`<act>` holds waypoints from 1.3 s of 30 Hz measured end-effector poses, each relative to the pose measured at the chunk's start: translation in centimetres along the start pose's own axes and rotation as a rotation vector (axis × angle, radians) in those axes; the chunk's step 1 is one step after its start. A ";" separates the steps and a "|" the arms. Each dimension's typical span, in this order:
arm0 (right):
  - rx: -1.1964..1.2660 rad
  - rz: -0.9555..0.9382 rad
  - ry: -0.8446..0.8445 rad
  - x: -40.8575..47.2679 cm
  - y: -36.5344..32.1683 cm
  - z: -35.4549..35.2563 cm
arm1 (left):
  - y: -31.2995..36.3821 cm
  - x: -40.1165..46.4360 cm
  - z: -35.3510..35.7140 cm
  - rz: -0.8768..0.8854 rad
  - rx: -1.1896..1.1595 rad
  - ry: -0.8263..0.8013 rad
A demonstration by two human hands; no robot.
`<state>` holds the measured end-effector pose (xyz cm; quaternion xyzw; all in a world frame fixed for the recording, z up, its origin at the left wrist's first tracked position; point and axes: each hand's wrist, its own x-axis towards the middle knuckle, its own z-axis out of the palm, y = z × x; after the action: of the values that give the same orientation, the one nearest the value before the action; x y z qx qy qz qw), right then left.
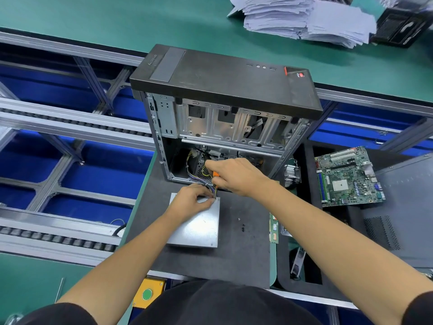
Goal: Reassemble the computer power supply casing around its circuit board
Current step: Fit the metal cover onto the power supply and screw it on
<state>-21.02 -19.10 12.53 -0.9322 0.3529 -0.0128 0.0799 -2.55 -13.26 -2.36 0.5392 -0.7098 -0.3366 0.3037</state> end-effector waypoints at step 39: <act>-0.112 -0.206 -0.219 1.4 -0.2 -1.9 | 1.0 -0.2 0.6 -0.097 0.165 0.033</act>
<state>-20.05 -20.16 14.43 -0.9622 0.2448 0.1006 0.0641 -3.57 -12.79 -1.96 0.6018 -0.7028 -0.2823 0.2533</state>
